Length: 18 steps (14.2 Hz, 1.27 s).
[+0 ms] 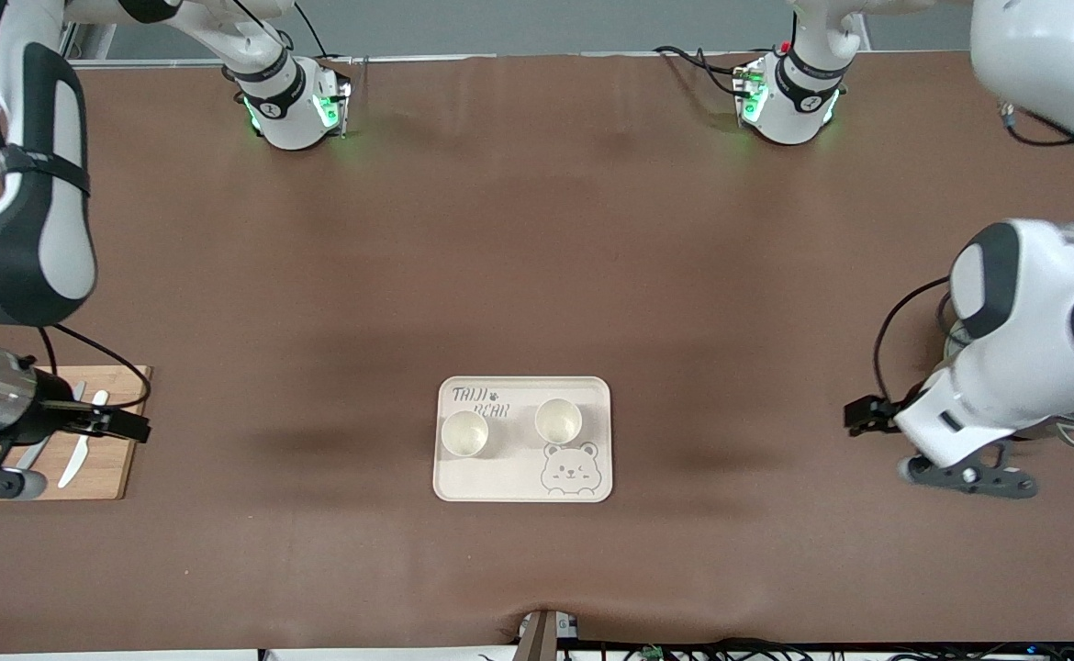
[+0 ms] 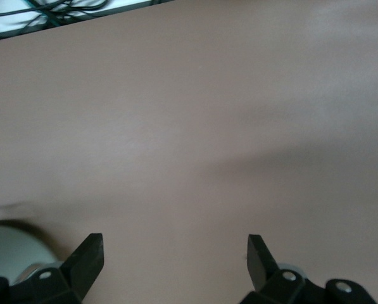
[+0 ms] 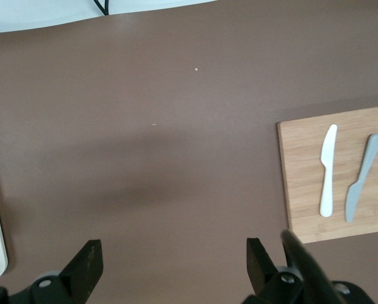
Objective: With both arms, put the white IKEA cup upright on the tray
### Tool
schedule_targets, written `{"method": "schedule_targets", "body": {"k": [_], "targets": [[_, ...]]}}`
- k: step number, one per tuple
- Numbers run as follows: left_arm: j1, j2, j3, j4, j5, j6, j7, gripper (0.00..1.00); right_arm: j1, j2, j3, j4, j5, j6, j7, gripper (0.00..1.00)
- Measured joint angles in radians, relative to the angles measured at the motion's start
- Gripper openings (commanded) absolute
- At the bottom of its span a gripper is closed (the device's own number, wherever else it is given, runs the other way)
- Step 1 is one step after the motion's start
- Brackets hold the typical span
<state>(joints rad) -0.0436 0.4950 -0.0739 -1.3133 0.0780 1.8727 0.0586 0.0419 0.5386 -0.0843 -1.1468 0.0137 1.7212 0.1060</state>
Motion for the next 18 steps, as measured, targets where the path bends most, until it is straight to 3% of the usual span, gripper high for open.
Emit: {"method": "schedule_targets", "body": {"k": [4, 6, 9, 14, 18], "targets": [[0.096, -0.192, -0.002, -0.194, -0.012, -0.004, 0.112, 1.0, -0.009, -0.116, 0.001, -0.09, 0.0, -0.008, -0.006, 1.0], [0.124, -0.259, -0.002, -0.242, -0.043, -0.007, 0.13, 1.0, -0.009, -0.183, 0.002, -0.147, 0.0, -0.01, -0.006, 1.0], [0.121, -0.327, -0.015, -0.259, -0.053, -0.076, 0.126, 1.0, -0.009, -0.277, 0.002, -0.226, 0.0, -0.011, -0.006, 1.0], [0.113, -0.45, -0.111, -0.26, -0.054, -0.2, 0.012, 1.0, -0.012, -0.382, 0.0, -0.293, 0.0, -0.011, -0.007, 1.0], [0.08, -0.511, -0.112, -0.263, -0.054, -0.276, 0.008, 1.0, -0.02, -0.436, 0.0, -0.307, 0.0, -0.026, -0.012, 1.0]]}}
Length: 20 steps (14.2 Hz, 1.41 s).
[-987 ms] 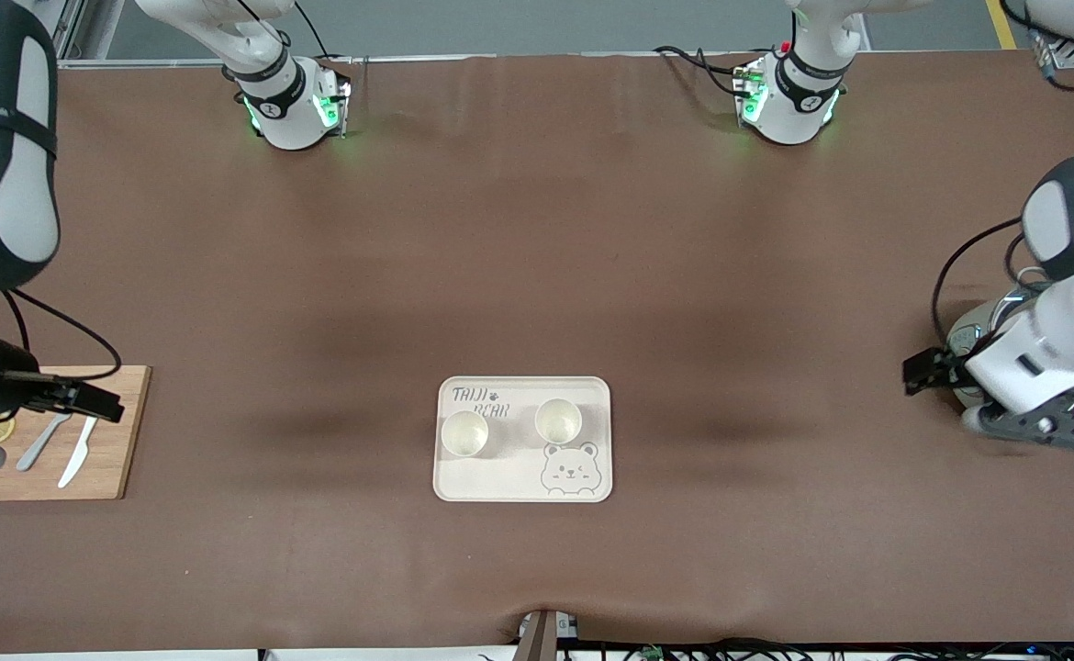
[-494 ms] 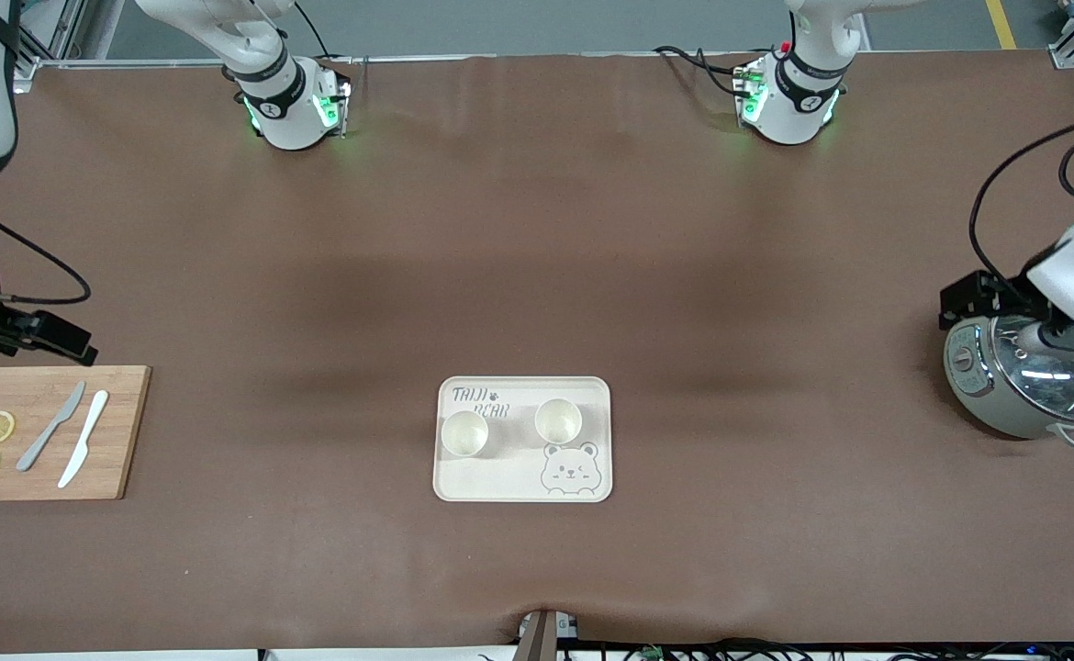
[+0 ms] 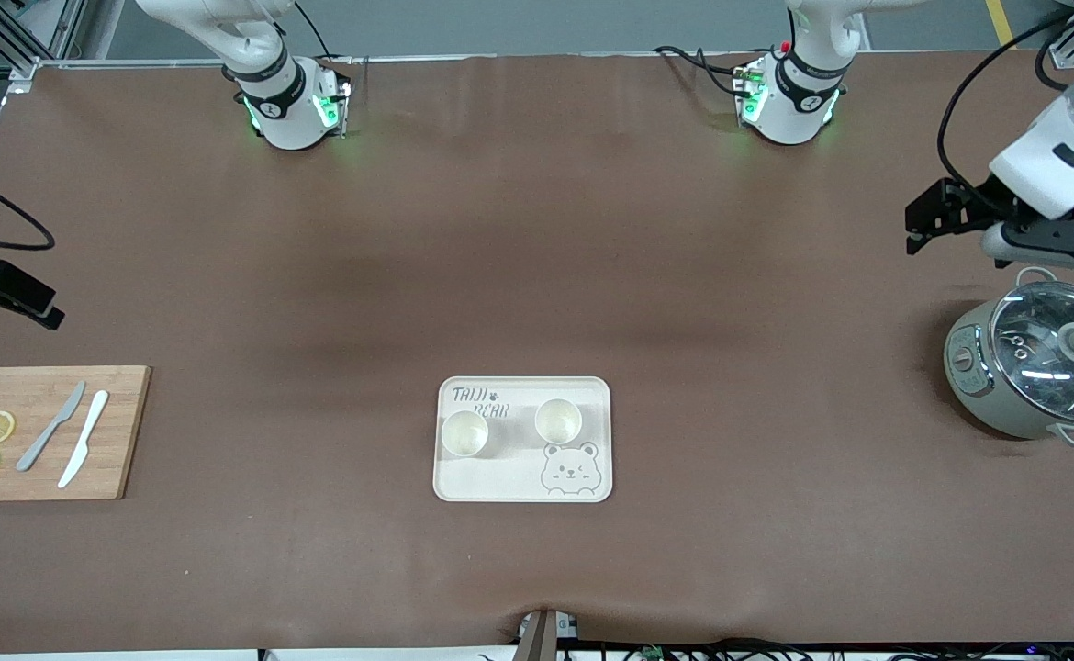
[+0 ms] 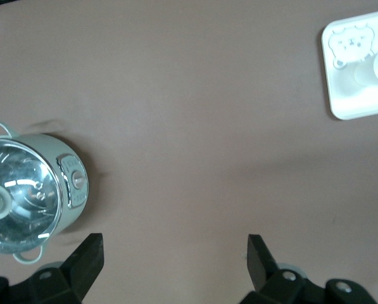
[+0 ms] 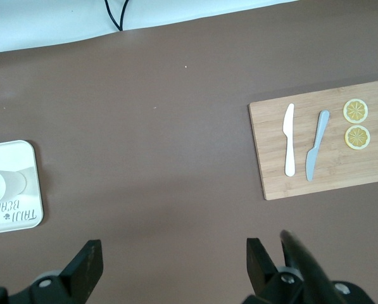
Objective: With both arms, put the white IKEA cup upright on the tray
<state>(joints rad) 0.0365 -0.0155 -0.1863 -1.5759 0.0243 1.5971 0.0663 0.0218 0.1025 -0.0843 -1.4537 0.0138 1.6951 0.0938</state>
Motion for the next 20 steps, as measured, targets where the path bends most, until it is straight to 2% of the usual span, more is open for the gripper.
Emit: {"method": "schedule_targets", "body": {"k": [8, 13, 20], "targets": [[-0.097, -0.01, 0.155, -0.02, -0.006, -0.015, 0.096, 1.0, 0.0, -0.092, 0.0, -0.067, 0.0, -0.02, -0.001, 1.0], [-0.101, -0.002, 0.16, -0.024, -0.079, -0.011, 0.098, 1.0, 0.0, -0.121, 0.0, -0.09, 0.0, -0.02, -0.001, 1.0], [-0.086, 0.012, 0.167, -0.023, -0.084, 0.004, 0.095, 1.0, 0.0, -0.121, 0.001, -0.097, 0.0, -0.021, -0.001, 1.0]]}}
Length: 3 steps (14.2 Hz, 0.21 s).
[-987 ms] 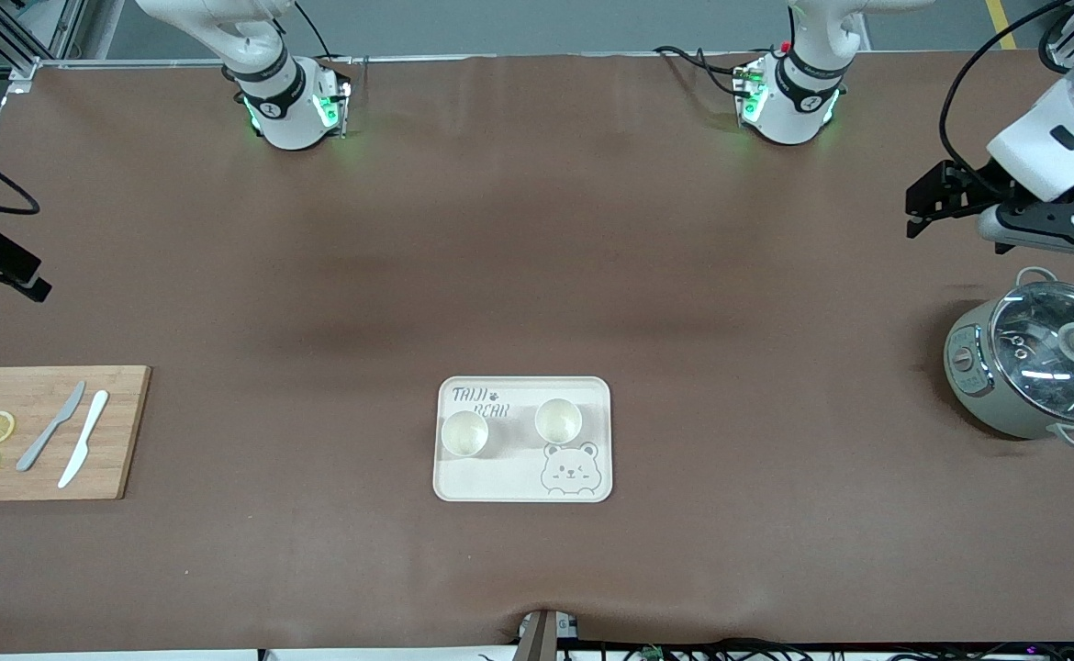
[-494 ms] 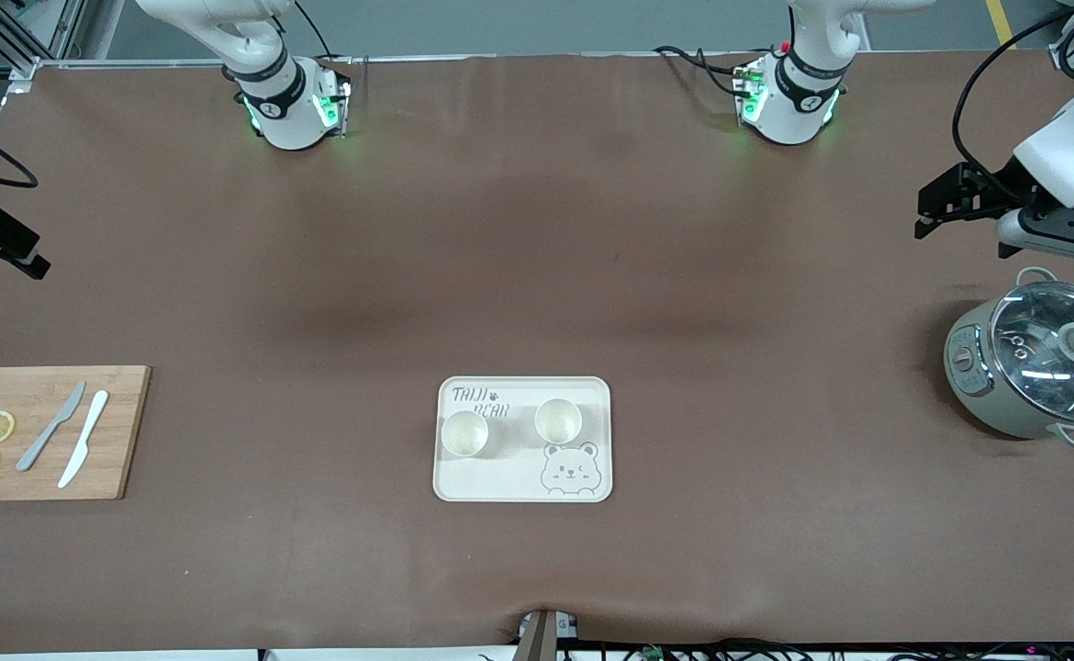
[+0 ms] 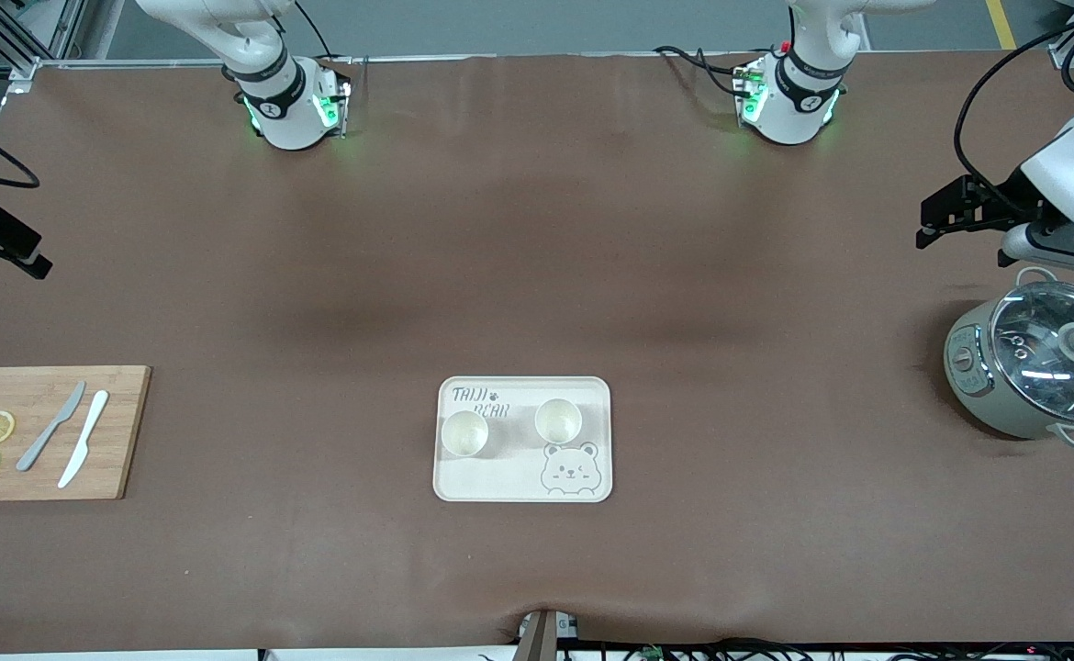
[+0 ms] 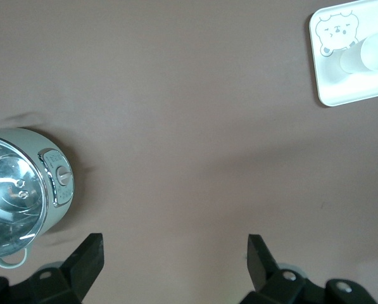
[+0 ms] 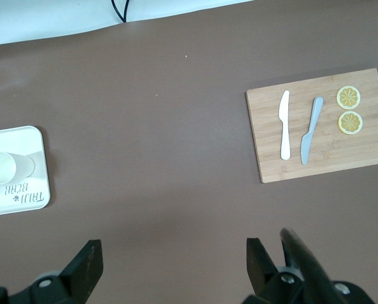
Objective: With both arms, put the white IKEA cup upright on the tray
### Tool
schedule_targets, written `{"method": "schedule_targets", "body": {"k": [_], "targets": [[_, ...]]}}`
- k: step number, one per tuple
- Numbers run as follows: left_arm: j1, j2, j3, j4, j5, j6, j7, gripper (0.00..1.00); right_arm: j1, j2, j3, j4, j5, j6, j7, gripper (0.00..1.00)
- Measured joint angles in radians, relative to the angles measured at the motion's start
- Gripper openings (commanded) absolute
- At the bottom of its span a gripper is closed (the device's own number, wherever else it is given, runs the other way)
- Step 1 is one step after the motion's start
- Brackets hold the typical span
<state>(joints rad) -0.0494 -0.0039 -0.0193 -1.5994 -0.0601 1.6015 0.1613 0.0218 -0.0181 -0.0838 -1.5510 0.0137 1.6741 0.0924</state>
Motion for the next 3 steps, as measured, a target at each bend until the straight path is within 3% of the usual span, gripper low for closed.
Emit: {"method": "schedule_targets", "body": {"k": [3], "targets": [[0.0, 0.0, 0.0, 0.002, 0.0, 0.004, -0.001, 1.0, 0.0, 0.0, 0.0, -0.003, 0.0, -0.005, 0.0, 1.0]]}}
